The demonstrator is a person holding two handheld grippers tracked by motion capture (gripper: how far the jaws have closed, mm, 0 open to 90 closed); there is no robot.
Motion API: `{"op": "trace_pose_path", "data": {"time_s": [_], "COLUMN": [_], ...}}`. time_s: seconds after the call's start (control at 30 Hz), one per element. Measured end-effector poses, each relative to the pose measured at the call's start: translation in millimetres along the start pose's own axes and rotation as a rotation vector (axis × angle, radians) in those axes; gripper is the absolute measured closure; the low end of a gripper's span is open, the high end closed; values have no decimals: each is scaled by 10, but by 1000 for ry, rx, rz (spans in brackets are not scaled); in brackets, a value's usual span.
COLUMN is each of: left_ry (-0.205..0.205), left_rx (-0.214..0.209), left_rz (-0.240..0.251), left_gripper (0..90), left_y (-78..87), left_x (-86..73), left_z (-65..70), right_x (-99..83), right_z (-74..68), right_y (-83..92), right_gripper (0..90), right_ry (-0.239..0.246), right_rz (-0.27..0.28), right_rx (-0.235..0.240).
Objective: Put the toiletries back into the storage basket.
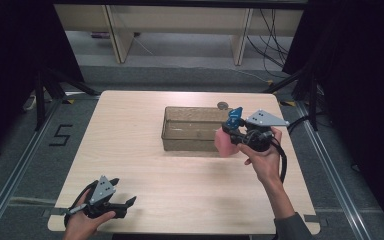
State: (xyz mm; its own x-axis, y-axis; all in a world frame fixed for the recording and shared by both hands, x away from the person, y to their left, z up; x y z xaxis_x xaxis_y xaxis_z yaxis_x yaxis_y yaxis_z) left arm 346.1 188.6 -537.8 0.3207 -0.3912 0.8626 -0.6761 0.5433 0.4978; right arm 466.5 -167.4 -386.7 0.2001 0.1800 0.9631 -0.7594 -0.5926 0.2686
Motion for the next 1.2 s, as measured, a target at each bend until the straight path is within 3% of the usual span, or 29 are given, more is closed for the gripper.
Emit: {"op": "trace_pose_path", "data": {"time_s": [0.07,0.27,0.3,0.33,0.4,0.43,0.47,0.53,0.63,0.67,0.8,0.87,0.93,0.97,1.0,1.1,1.17,1.2], "left_ry": [5,2,-18,7,1,4,-12,8,6,-8,8,-5,6,9,-17,-2,-3,7], "left_rx": [-1,1,1,-3,0,-1,3,4,7,3,6,4,-2,-4,1,-4,-1,-4], "left_rz": [2,2,-20,1,0,2,-17,2,9,-10,10,-8,2,4,-20,0,3,5], "left_gripper": [150,150,150,150,150,150,150,150,150,150,150,150,150,150,150,150,150,150], "left_y": [0,3,19,2,0,-1,15,-4,-8,7,-11,6,-3,-5,17,2,2,4], "left_x": [-2,-2,-15,-3,1,-2,-15,-4,-4,-17,-1,-13,0,-2,-16,0,6,5], "left_z": [6,8,-6,11,1,8,-3,5,8,-2,6,-4,4,12,-2,7,7,16], "right_x": [29,88,97,107,132,141,153,169,180,181,183,176,182,169,172,162,154,154], "right_z": [34,89,93,109,126,156,165,187,221,225,272,290,335,311,333,383,382,406], "right_y": [-26,-100,-111,-122,-150,-146,-162,-176,-209,-221,-296,-331,-358,-377,-402,-439,-476,-494], "right_gripper": [534,535,534,534,534,534,534,534,534,534,534,534,534,534,535,534,535,534], "right_ry": [16,4,-9,0,-12,9,0,0,1,-6,-3,-25,6,-41,-31,-19,-46,-38], "right_rz": [-3,3,8,7,19,15,25,24,16,15,18,21,23,16,25,17,18,20], "right_rx": [-14,-18,-21,-18,-19,-33,-34,-44,-47,-52,-56,-67,-70,-61,-62,-75,-76,-73]}}
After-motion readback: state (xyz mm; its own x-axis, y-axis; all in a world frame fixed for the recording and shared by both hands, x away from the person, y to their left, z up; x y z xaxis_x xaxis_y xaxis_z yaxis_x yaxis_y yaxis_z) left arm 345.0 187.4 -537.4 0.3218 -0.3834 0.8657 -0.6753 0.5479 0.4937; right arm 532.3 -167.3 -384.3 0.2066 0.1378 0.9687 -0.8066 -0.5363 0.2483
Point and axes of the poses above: each handheld gripper's, and its own axes: y roughly backward along the jaws, x roughly out of its top, z roughly to its right, the point moved 7 cm from there along -y, roughly forward along the jaws, and after that the axes turned 4 degrees about z, right-handed, at the moved point
